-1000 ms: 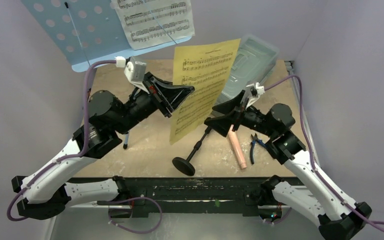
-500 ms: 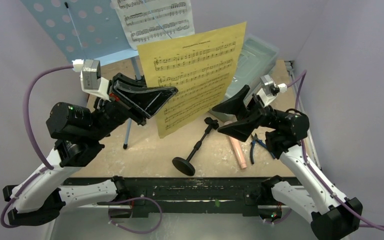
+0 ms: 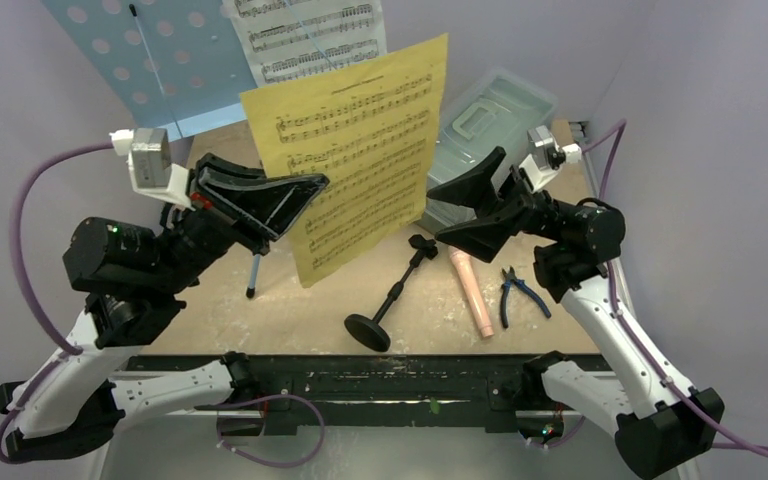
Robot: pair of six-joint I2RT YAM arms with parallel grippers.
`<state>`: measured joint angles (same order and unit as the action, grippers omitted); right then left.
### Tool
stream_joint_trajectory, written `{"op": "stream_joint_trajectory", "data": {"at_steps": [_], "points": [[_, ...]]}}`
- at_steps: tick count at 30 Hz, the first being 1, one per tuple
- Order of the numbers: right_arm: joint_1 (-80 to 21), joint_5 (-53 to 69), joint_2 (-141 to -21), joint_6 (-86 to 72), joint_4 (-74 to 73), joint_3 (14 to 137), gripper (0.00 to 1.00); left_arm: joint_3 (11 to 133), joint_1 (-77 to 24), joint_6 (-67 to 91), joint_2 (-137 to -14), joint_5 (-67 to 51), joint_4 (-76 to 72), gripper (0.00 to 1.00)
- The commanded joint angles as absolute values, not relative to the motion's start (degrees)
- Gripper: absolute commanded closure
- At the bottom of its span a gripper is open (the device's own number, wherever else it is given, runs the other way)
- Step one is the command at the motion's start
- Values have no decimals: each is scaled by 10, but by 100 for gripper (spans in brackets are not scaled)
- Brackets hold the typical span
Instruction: Set up the instrument practice props
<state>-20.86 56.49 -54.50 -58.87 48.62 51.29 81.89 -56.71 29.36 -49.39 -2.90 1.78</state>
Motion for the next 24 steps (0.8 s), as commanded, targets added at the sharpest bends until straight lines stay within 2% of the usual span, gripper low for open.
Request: {"op": "stream_joint_trajectory", "data": {"at_steps": [1, 7, 10, 14, 17, 18, 20, 22, 24], "points": [[-206, 550, -567, -595, 511, 551, 3, 827, -568, 287, -477, -14, 13, 100], [-218, 535, -624, -729, 690, 568, 4, 816, -568, 288, -478, -16, 9, 100], [-229, 537, -655, -818, 813, 577, 9, 812, -569, 289, -481, -17, -1, 100], [-277, 502, -683, -859, 867, 588, 21, 798, -568, 294, -484, -11, -24, 100], [-333, 471, -702, -831, 843, 612, 39, 796, -569, 290, -486, -2, -21, 100], [-343, 449, -708, -826, 839, 619, 53, 798, -569, 285, -487, 17, -12, 100], [-348, 395, -715, -820, 821, 630, 97, 809, -569, 267, -484, 61, 33, 100], [-349, 332, -715, -780, 754, 641, 100, 828, -568, 239, -478, 141, 96, 98], [-360, 275, -715, -674, 633, 673, 100, 856, -568, 215, -472, 243, 167, 66]]}}
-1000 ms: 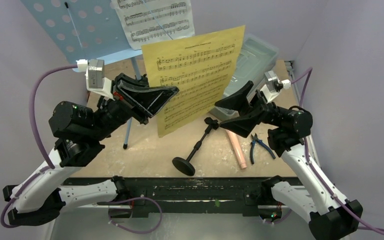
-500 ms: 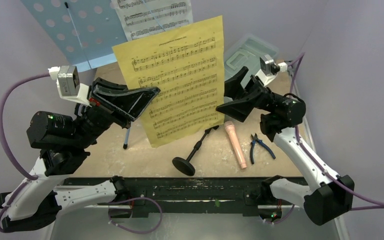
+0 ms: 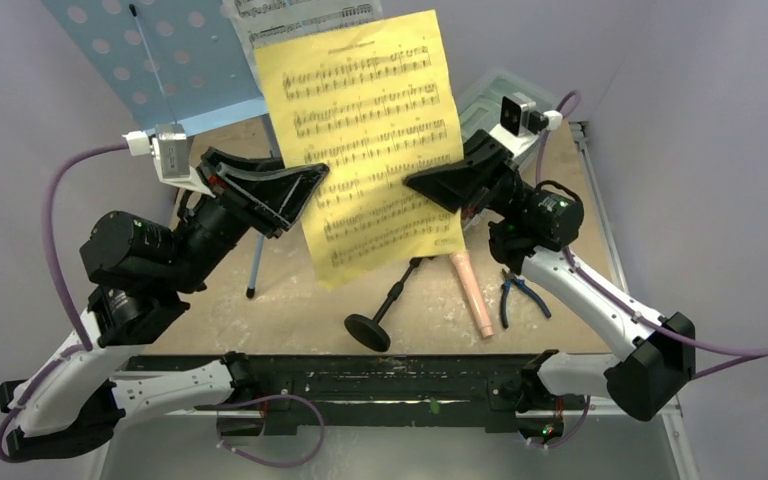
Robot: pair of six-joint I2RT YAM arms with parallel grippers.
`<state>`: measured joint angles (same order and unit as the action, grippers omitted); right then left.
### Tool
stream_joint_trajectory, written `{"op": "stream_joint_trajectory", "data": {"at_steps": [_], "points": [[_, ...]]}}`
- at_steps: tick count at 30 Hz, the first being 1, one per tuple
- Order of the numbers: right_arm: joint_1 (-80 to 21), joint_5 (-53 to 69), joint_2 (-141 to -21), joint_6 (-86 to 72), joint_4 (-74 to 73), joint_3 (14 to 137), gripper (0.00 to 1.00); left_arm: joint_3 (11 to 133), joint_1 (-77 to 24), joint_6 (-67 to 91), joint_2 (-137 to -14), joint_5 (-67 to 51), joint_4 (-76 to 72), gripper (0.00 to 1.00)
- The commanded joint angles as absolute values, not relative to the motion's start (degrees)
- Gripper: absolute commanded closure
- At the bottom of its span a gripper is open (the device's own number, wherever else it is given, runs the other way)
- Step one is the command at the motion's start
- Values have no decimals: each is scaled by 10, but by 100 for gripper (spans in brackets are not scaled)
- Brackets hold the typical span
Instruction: Set up the instrument practice props
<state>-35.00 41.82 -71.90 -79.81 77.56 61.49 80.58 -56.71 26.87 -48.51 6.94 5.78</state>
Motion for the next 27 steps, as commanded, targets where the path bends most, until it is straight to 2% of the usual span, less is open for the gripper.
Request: {"op": "stream_joint_trajectory", "data": {"at_steps": [1, 3, 5, 8, 12, 18, 20, 27], "points": [[-366, 253, -722, -625, 568, 706, 100, 870, -568, 196, -469, 286, 192, 50], [-375, 239, -753, -568, 537, 769, 100, 894, -569, 162, -465, 359, 235, 26], [-381, 252, -804, -532, 530, 842, 100, 923, -569, 126, -468, 437, 272, 21], [-393, 288, -869, -458, 474, 974, 100, 963, -569, 99, -476, 526, 320, 19], [-422, 353, -968, -338, 324, 1193, 100, 987, -570, 83, -486, 587, 359, 21], [-493, 406, -1062, -206, 201, 1468, 100, 920, -570, 104, -438, 622, 351, 23], [-504, 406, -1069, -194, 211, 1494, 100, 897, -570, 116, -415, 637, 343, 23], [-502, 379, -1067, -186, 239, 1427, 100, 858, -571, 137, -406, 667, 362, 24]]}}
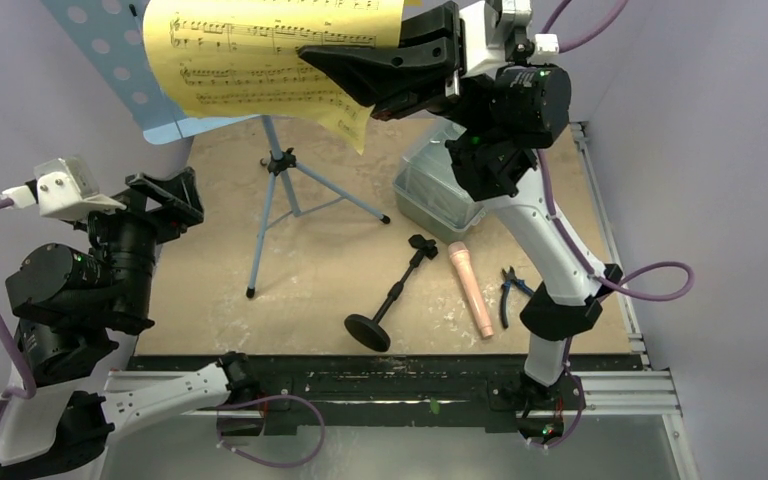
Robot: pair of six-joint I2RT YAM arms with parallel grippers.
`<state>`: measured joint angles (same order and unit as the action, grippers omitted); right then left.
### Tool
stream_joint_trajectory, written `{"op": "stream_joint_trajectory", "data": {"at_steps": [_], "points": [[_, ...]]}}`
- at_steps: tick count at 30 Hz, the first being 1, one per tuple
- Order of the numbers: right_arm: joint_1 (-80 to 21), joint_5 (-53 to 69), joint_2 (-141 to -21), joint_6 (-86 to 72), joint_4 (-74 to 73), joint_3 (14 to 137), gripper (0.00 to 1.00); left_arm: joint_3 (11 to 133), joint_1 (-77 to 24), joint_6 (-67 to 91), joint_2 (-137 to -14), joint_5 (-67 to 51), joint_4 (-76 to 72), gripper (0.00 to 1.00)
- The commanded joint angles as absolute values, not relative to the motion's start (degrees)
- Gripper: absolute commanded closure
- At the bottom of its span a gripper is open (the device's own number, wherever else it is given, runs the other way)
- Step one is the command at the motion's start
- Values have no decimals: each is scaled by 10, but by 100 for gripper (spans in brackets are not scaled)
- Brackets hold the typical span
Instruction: Set up the instrument practice props
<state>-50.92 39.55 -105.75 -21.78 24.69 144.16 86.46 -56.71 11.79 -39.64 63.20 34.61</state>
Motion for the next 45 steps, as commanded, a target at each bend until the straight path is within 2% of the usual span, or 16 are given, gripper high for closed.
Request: {"op": "stream_joint_trajectory", "data": {"at_steps": [1, 7, 13, 22, 26, 29, 33, 39, 45], "points": [[-498, 367, -1079, -187, 234, 1427, 100, 857, -572, 144, -415, 671, 371, 24], [-452, 326, -1122, -231, 236, 1414, 100, 820, -575, 133, -447, 637, 359, 23], [-418, 332, -1132, -229, 226, 1381, 100, 793, -575, 101, -486, 597, 329, 16], [-403, 309, -1074, -197, 215, 1254, 100, 786, -575, 82, -504, 495, 313, 11], [-403, 292, -1091, -199, 197, 1289, 100, 826, -575, 94, -528, 510, 326, 9], [-404, 284, -1093, -199, 200, 1306, 100, 915, -574, 86, -593, 499, 367, 9], [-404, 275, -1083, -160, 164, 1312, 100, 1003, -564, 63, -662, 421, 381, 8], [-403, 243, -1027, -71, 100, 1215, 100, 998, -454, 82, -681, 160, 355, 9], [-403, 226, -1018, -77, 106, 1205, 100, 962, -439, 100, -664, 126, 328, 10]]}}
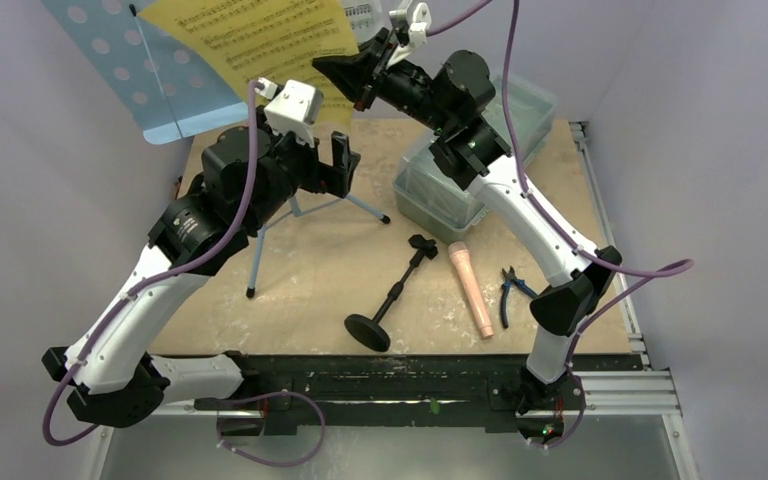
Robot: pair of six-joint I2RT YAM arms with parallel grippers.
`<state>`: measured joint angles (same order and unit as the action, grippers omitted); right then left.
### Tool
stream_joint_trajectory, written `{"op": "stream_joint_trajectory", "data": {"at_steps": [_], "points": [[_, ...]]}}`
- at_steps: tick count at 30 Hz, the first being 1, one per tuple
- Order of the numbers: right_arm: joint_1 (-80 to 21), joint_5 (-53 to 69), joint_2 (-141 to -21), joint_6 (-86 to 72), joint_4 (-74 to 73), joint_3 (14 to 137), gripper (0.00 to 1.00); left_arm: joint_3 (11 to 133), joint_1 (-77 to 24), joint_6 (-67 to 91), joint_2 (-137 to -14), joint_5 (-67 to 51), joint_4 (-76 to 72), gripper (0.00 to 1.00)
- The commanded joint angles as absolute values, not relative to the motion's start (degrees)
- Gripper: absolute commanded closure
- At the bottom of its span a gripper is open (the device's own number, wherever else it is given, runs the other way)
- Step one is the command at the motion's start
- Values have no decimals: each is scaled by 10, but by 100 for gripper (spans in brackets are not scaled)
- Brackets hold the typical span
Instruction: Set up the instrument practice props
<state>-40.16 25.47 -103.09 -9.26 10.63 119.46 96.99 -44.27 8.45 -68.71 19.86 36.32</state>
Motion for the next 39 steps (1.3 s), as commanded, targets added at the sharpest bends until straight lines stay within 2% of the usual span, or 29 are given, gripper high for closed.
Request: {"op": "stream_joint_trajectory", "data": {"at_steps": [1, 10, 21, 29, 35, 39], "points": [[-403, 218, -1022, -86, 108, 1215, 100, 964, -439, 101, -662, 129, 328, 10], [-404, 223, -1090, -231, 142, 1344, 100, 1022, -439, 88, -658, 253, 361, 9], [-430, 157, -1143, -279, 165, 1397, 100, 1090, -439, -4, -682, 479, 335, 4], [-457, 117, -1151, -273, 181, 1403, 100, 1002, -438, -157, -663, 655, 161, 10], [-464, 102, -1161, -276, 183, 1412, 100, 958, -431, -244, -655, 705, 75, 10], [-471, 96, -1164, -273, 188, 1413, 100, 970, -399, -228, -672, 689, 111, 9]]}}
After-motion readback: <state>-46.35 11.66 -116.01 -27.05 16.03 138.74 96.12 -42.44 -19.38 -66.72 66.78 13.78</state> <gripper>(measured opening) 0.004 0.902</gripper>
